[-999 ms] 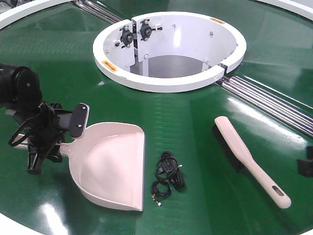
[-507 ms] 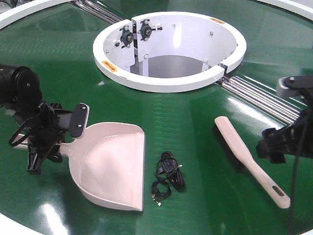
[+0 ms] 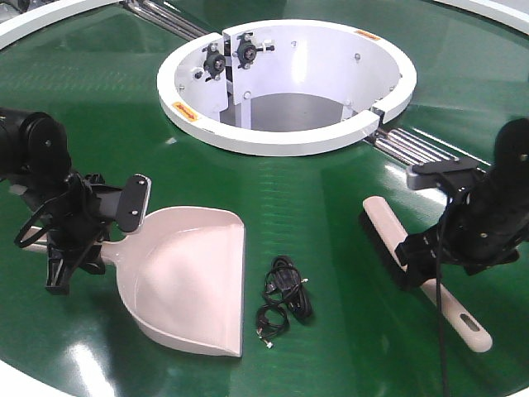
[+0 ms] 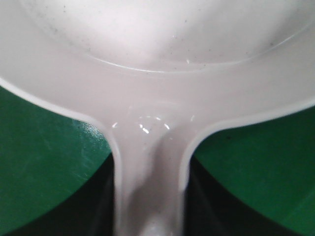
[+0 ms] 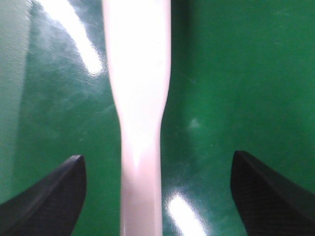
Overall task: Clean and inspect green conveyor with broom and dustpan
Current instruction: 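Reach the right gripper down and grasp the pink brush handle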
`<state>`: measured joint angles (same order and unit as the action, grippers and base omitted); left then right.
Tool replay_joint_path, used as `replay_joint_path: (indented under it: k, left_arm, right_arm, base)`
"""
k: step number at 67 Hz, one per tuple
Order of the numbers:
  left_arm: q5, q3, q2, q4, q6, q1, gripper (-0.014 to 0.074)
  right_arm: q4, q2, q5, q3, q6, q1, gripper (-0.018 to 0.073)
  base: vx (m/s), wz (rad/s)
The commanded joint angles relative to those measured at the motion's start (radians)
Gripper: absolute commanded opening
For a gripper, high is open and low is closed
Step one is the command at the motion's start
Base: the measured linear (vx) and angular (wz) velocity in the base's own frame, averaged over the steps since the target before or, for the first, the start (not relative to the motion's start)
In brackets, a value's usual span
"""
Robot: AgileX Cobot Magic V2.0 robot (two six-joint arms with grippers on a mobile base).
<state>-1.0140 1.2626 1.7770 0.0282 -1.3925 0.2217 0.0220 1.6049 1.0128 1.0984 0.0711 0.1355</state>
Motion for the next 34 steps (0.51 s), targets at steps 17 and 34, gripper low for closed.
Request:
replay_joint_path:
  k: [17, 34]
  left_arm:
    - [0.005, 0.024, -0.041, 0.009, 0.01, 0.005, -0.0008]
    - [0.005, 0.024, -0.041, 0.009, 0.01, 0.005, -0.0008]
  right_arm:
    - [0.003, 0.075, -0.034, 0.03, 0.013, 0.001, 0.0533]
    - [0.002, 0.136, -0.033, 0.03, 0.005, 0.001, 0.0462]
  base:
    - [0.0, 0.0]
    - [0.0, 0.0]
